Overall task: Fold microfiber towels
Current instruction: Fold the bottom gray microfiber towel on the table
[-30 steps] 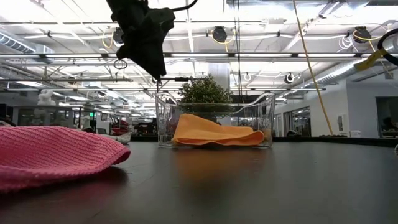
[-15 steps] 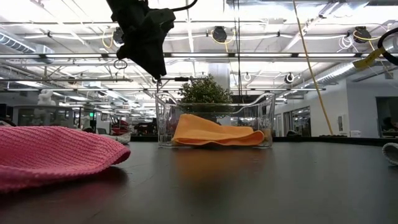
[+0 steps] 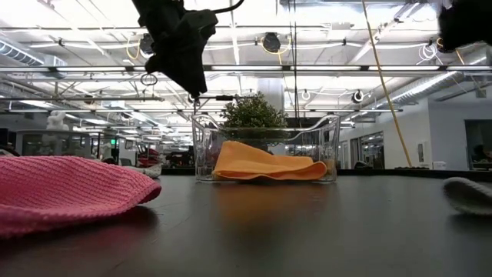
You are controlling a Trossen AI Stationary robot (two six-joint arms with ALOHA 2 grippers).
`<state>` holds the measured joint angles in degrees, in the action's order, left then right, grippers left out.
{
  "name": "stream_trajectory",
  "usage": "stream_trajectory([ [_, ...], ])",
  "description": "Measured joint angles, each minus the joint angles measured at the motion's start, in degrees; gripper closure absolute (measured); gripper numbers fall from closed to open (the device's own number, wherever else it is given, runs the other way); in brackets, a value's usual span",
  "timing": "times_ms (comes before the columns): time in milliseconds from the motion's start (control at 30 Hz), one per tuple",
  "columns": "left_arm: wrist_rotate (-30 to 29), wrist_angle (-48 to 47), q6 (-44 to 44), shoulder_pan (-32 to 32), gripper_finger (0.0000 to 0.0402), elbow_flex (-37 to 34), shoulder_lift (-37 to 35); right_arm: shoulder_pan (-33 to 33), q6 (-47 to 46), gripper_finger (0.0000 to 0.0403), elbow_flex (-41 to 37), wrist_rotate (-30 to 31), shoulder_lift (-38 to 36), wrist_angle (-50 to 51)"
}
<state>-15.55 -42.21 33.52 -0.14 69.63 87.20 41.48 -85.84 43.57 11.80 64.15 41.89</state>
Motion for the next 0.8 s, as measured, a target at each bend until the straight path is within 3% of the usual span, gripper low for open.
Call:
stream_trajectory([
  [167, 0.02, 1.84, -0.4, -0.02, 0.0282, -0.02, 0.0, 0.05, 3.95, 0.0402, 0.67, 12.7, -5.26, -4.96],
  [400, 0.33, 5.02, -1.73, -0.69, 0.0282, -0.02, 0.0, -0.47, 25.09, 0.0403, 0.79, 28.61, -9.27, -24.79],
  [600, 0.45, 8.56, -1.91, -1.48, 0.0282, -0.02, 0.0, -2.77, 34.68, 0.0403, 0.81, 36.14, -9.61, -28.44],
  [800, 1.12, 11.34, -1.29, -3.63, 0.0282, -0.02, 0.0, -6.32, 40.02, 0.0403, 0.81, 39.57, -9.58, -28.35],
])
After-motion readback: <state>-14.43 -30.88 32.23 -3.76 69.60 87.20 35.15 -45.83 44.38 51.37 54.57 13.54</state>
